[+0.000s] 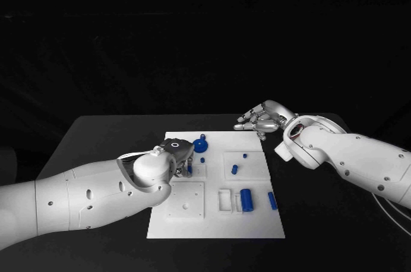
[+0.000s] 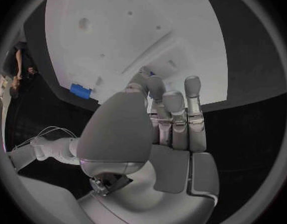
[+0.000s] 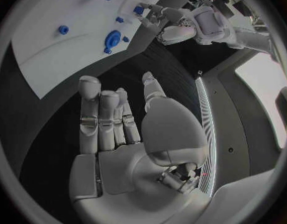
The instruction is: Assemble the parts on the task board
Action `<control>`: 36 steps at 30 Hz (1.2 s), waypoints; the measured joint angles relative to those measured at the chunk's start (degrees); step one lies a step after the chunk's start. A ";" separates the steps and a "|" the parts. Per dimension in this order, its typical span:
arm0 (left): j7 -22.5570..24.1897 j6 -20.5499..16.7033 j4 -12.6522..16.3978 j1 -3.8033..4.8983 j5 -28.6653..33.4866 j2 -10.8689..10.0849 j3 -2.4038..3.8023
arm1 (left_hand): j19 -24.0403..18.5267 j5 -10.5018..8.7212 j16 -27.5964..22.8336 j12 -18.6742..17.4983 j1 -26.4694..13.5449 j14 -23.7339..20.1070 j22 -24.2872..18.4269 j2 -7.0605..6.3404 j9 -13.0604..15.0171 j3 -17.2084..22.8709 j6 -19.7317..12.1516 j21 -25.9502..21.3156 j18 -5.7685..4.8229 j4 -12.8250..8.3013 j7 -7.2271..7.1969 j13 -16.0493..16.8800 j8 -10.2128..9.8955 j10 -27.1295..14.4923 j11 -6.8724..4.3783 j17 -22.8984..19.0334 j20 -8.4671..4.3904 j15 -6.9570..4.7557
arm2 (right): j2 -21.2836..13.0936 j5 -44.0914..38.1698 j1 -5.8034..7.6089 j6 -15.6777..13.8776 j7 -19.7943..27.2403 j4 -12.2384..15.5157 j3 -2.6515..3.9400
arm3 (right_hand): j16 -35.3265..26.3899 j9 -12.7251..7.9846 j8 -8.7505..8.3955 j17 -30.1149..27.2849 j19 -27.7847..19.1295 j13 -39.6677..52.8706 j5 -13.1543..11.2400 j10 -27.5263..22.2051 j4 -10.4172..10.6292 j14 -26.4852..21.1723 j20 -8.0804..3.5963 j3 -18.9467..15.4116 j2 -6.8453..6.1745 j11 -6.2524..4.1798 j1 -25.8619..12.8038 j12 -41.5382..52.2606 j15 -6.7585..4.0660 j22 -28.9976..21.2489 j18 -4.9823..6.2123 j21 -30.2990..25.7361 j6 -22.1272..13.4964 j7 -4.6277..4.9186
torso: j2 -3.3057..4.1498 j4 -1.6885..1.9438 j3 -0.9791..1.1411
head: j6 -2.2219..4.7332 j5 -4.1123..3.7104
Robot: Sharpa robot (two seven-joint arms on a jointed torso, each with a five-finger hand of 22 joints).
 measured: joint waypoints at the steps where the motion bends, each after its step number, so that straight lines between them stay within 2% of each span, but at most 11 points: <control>1: 0.04 -0.03 -0.01 0.00 0.04 0.00 0.00 | 0.00 -0.03 0.00 0.00 0.00 -0.05 0.00 0.00 0.00 -0.05 0.01 0.00 0.00 -0.12 0.00 -0.07 -0.05 0.08 0.32 -0.05 0.00 0.05 | 0.00 0.00 0.00 0.00 0.00 0.00 0.00 | 0.00 0.00 0.00 0.00 0.00 0.00 0.00 0.00 0.00 0.00 0.00 0.00 0.00 0.00 0.00 0.00 0.00 0.00 0.00 0.00 0.00 0.00 | 0.00 0.00 0.01 | 0.01 -0.01; 7: 0.22 -0.17 -0.04 0.00 0.21 -0.01 0.00 | -0.18 -0.23 0.00 0.00 0.02 -0.22 0.00 -0.02 -0.01 -0.16 0.02 -0.28 0.00 -0.64 -0.02 -0.29 -0.09 0.11 0.52 -0.09 0.24 0.22 | -0.02 0.00 -0.01 0.00 0.00 0.01 0.00 | 0.00 0.00 0.00 0.00 0.00 0.00 0.00 0.00 0.00 0.00 0.00 0.00 0.00 0.00 0.00 0.00 0.00 0.00 0.00 0.00 0.00 0.00 | 0.00 -0.02 0.04 | 0.05 -0.01; 15: 0.56 -0.19 0.01 -0.02 0.45 -0.03 -0.03 | 0.02 -0.23 0.00 0.00 0.04 -0.22 -0.01 0.00 -0.12 -0.08 -2.91 -0.57 0.00 -1.04 -0.03 -0.42 0.51 0.11 0.52 -0.19 0.43 0.22 | -0.06 0.00 -0.01 0.00 0.00 0.01 0.00 | 0.00 0.00 0.00 0.00 0.00 0.00 0.00 0.00 0.00 0.00 0.00 0.00 0.00 0.00 0.00 0.00 0.00 0.00 0.00 0.00 0.00 0.00 | 0.00 -0.02 0.04 | 0.07 -0.01; 19: 0.67 -0.19 0.02 -0.03 0.56 -0.05 -0.04 | 0.00 -0.23 0.00 0.00 0.04 -0.22 -0.01 0.00 -0.17 -0.22 -3.13 -0.57 -0.01 -1.20 0.11 -0.43 0.30 0.11 0.52 -0.19 0.83 0.22 | -0.07 0.00 -0.01 0.00 0.00 0.03 0.00 | 0.00 0.00 0.00 0.00 0.00 0.00 0.00 0.00 0.00 0.00 0.00 0.00 0.00 0.00 0.00 0.00 0.00 0.00 0.00 0.00 0.00 0.00 | -0.01 -0.02 0.04 | 0.10 0.06; 22: 0.77 -0.16 0.05 -0.03 0.67 -0.06 -0.05 | 0.00 -0.23 0.00 0.00 0.04 -0.22 0.03 0.00 -0.16 -0.21 -4.34 -0.57 -0.01 -1.21 0.01 -0.48 0.36 0.11 0.52 -0.19 0.83 0.22 | -0.07 0.00 -0.01 0.00 -0.01 0.03 0.00 | 0.00 0.00 0.00 -0.01 0.00 -0.05 0.00 0.00 0.00 0.00 0.00 0.00 0.00 0.00 0.00 0.00 0.00 0.00 0.00 0.00 0.00 0.00 | -0.01 -0.02 0.03 | 0.10 0.07; 28: 0.89 -0.12 0.06 -0.04 0.80 -0.10 -0.05 | 0.00 -0.46 0.00 0.00 0.04 -0.22 0.04 0.00 -0.26 -0.22 -4.43 -0.57 -0.01 -1.52 0.09 -0.53 0.36 0.11 0.52 -0.19 0.83 0.22 | -0.09 0.00 -0.02 0.00 -0.02 0.03 0.00 | 0.00 0.00 0.00 -0.01 0.00 -0.05 0.00 0.00 0.00 0.00 0.00 0.00 0.00 0.00 0.00 0.00 0.00 0.00 0.00 0.00 0.00 0.00 | -0.01 -0.02 0.02 | 0.08 0.10; 30: 0.91 -0.09 0.06 -0.04 0.83 -0.10 -0.05 | 0.00 -0.46 0.00 0.00 0.04 -0.24 0.04 0.00 -0.27 -0.22 -4.44 -0.57 0.90 -1.52 0.09 -0.53 0.36 0.03 0.84 -0.19 0.83 0.24 | -0.10 0.00 -0.02 0.00 -0.02 0.03 0.00 | 0.00 0.00 0.00 -0.01 0.00 -0.05 0.00 0.00 0.00 0.00 0.00 0.00 0.00 0.00 0.00 0.00 0.00 0.00 0.00 0.00 0.00 0.00 | -0.01 -0.02 0.01 | 0.07 0.10; 36: 0.95 -0.07 0.08 -0.04 0.89 -0.18 -0.05 | 0.22 -0.46 0.00 0.00 0.04 -0.41 0.03 0.00 -0.35 -0.22 -4.32 -0.56 0.90 -1.52 0.21 -0.60 0.34 0.11 0.92 -0.19 1.04 0.42 | -0.13 0.00 -0.03 0.00 -0.02 0.03 0.00 | 0.00 0.00 0.00 -0.01 0.00 -0.05 0.00 0.00 0.00 0.00 0.00 0.00 0.00 0.00 0.00 0.00 0.00 0.00 0.00 0.00 0.00 0.00 | -0.01 -0.02 0.01 | 0.06 0.13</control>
